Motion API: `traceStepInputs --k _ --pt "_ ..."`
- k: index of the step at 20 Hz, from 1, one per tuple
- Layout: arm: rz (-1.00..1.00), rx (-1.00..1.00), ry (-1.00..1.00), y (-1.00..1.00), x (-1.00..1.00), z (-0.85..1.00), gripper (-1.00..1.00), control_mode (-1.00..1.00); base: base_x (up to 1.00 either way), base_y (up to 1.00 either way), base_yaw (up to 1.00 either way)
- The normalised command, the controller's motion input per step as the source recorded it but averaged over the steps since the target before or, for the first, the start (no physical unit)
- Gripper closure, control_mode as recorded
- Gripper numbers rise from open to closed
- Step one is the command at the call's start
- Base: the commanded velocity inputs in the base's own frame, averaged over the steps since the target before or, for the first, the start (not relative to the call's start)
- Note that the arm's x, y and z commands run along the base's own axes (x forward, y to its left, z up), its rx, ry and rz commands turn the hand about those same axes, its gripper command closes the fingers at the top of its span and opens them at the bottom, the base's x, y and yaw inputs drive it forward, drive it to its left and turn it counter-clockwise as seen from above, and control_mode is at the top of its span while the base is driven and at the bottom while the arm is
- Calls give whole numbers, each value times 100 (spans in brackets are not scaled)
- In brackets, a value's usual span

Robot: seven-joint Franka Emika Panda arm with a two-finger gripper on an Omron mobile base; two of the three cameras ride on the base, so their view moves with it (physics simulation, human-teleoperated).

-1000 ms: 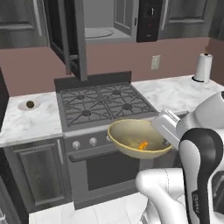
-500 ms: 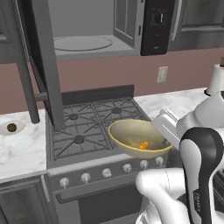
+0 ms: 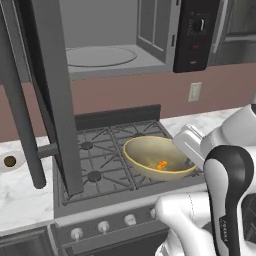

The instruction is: Remove the kiwi from the bowl and place it on the small plate. Then place the bowl with only the shrimp in the microwave, close the door, and press the start button to microwave the shrimp.

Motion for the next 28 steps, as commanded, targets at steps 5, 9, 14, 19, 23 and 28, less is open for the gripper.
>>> traceStepInputs --k 5,9,14,19,23,28 --pt "0 0 0 0 0 0 100 100 54 11 1" --pt "0 0 0 0 0 0 100 100 76 12 18" --pt "0 0 0 0 0 0 100 100 68 13 23" --pt "0 0 0 0 0 0 100 100 25 7 6" --pt "0 0 0 0 0 0 100 100 13 0 2" --pt "-4 11 -2 11 6 9 100 -100 0 0 0"
